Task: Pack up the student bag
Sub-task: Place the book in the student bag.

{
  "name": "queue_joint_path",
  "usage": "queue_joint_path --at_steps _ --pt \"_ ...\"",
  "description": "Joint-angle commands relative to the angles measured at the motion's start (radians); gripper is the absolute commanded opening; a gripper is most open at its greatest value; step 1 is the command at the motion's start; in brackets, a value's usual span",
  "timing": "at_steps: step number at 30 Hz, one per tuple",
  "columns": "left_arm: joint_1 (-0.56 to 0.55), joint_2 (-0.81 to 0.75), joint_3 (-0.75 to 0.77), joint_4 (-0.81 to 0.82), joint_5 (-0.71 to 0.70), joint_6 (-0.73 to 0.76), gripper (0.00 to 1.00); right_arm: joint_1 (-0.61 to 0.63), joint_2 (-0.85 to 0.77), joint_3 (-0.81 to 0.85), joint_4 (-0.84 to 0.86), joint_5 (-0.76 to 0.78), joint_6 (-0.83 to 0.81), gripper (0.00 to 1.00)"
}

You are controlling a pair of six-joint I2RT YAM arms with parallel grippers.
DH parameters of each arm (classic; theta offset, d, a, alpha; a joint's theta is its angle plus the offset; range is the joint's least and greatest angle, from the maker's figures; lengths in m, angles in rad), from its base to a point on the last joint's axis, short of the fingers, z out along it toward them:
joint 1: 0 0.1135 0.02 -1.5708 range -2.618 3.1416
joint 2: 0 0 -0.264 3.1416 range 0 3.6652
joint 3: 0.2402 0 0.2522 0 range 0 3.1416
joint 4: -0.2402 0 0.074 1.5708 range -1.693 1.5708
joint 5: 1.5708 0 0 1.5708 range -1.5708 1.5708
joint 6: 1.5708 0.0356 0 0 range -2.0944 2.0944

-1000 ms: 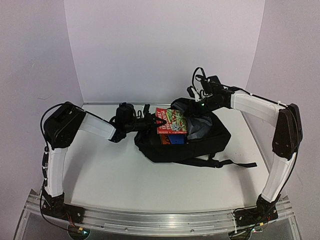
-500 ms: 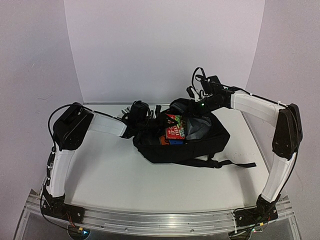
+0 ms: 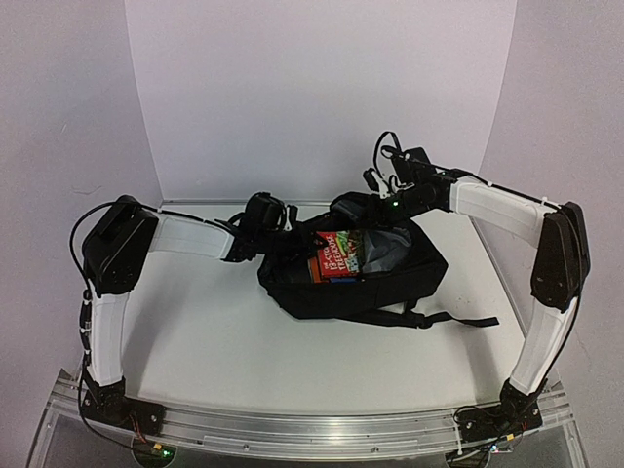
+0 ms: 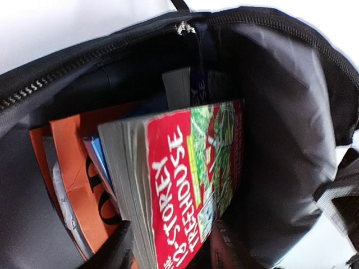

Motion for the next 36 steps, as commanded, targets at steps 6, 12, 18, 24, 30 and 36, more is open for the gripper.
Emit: queue_joint_path --at_steps 6,12,18,24,30,36 --pt "-0.016 0.060 0.066 0.064 0.066 -0.014 0.34 0.010 -0.019 0.024 0.081 -0.072 0.005 0.00" --pt "-0.033 0.172 0.205 0.122 0.131 -0.045 0.23 0.012 -0.007 0.026 0.083 -0.079 0.005 0.00" --pt "-0.046 0.232 0.297 0.184 0.190 -0.068 0.22 0.011 0.012 0.047 0.081 -0.079 -0.004 0.00" --pt "-0.039 0.064 0.176 0.037 0.083 0.043 0.41 0.010 -0.028 0.054 0.066 -0.072 -0.030 0.23" --pt "-0.021 -0.115 0.056 -0.123 -0.033 0.119 0.56 -0.001 -0.108 0.047 0.012 -0.038 -0.081 0.56" --pt "-0.010 -0.258 -0.048 -0.251 -0.139 0.182 0.63 -0.055 -0.130 0.023 -0.066 0.112 -0.142 0.72"
